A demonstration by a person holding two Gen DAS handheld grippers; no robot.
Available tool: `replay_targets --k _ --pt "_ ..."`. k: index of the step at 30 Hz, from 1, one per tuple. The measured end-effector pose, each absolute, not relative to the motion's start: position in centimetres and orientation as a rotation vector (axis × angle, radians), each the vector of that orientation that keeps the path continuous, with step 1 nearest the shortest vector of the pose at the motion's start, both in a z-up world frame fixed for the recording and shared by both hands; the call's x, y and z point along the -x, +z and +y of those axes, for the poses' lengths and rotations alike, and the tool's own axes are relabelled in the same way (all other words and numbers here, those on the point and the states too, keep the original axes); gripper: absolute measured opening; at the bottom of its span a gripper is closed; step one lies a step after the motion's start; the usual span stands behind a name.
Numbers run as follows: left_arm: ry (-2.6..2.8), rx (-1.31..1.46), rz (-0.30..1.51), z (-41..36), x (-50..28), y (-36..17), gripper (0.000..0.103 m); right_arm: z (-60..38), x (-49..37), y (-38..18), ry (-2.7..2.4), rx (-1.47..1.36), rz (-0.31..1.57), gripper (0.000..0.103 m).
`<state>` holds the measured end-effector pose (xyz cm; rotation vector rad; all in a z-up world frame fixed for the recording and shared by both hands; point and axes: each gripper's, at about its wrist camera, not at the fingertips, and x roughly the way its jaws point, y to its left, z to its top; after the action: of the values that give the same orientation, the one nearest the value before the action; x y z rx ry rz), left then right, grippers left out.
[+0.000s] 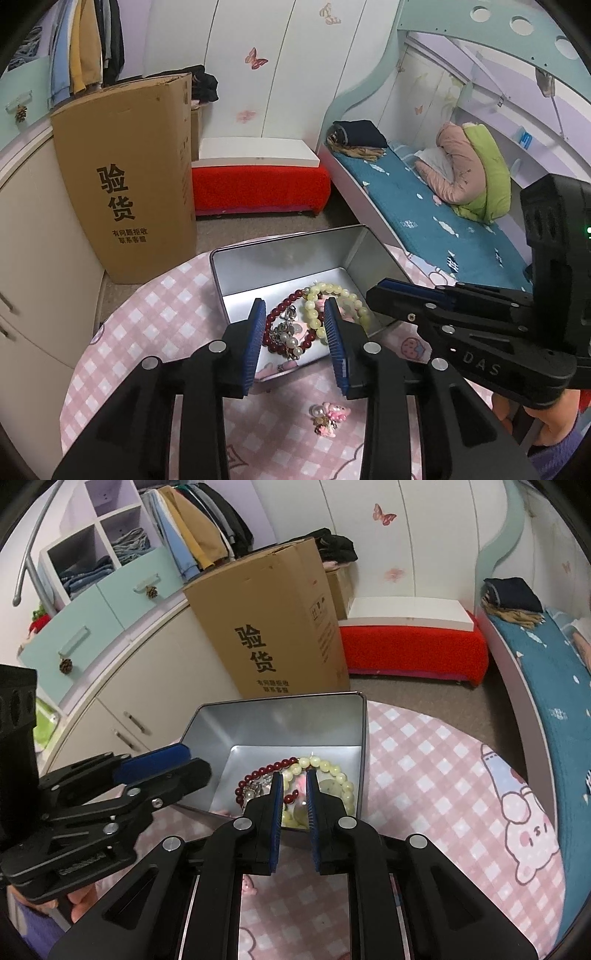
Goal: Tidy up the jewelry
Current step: 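Withdraw both tools back over the last pink charm cluster and pearl earring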
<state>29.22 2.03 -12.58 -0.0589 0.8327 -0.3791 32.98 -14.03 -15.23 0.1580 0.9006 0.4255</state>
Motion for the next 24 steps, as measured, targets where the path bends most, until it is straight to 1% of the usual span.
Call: replay_targets --k 2,3,4,5,7,8,9,11,12,13,14,15,19,24 --pt "-0.382 0.068 0.826 2.2 -28.8 -12.2 0.037 -14.4 -32.6 -15.1 0.425 -0.162 0.897 0.014" --pt "-0.38 0.074 0.816 2.3 -28.4 -11.9 0.044 -14.5 -32.3 -14.9 0.425 -0.164 0.894 0.014" --pt "-0.377 0.077 0.807 2.4 -28.1 -11.7 0.046 -14.7 -32.1 -14.7 0.424 -0.165 0.889 0.015" --pt "-0.377 0.08 0.797 2.6 -27.7 -11.5 0.046 -14.7 -31.8 -14.4 0.423 -0.164 0.883 0.017" --pt "-0.381 0.081 0.786 2.7 -27.0 -11.0 0.046 -15.0 -30.9 -13.7 0.414 -0.154 0.858 0.035" --pt "-0.384 0.083 0.778 2.8 -26.4 -10.9 0.046 -15.2 -30.4 -13.3 0.404 -0.149 0.841 0.05" --pt "-0.388 0.082 0.771 2.9 -25.8 -10.7 0.046 -15.5 -29.8 -13.0 0.395 -0.141 0.821 0.052" --pt "-0.393 0.077 0.759 3.1 -25.0 -10.6 0.049 -15.9 -28.6 -12.2 0.382 -0.129 0.792 0.052" --pt "-0.391 0.069 0.749 3.1 -24.2 -10.6 0.051 -16.2 -27.9 -12.0 0.368 -0.125 0.776 0.054" --pt "-0.392 0.059 0.742 3.2 -23.6 -10.7 0.051 -16.4 -27.2 -11.9 0.355 -0.119 0.761 0.057" --pt "-0.391 0.049 0.735 3.2 -23.1 -10.8 0.051 -16.6 -26.5 -12.0 0.349 -0.116 0.752 0.061" --pt "-0.388 0.041 0.732 3.2 -22.6 -11.0 0.051 -16.7 -26.1 -12.1 0.348 -0.118 0.75 0.063" --pt "-0.378 -0.026 0.748 2.3 -21.1 -12.9 0.051 -17.2 -24.9 -13.8 0.358 -0.149 0.772 0.063" --pt "-0.363 -0.086 0.807 0.7 -21.0 -16.0 0.051 -17.5 -25.0 -17.4 0.358 -0.197 0.848 0.063"
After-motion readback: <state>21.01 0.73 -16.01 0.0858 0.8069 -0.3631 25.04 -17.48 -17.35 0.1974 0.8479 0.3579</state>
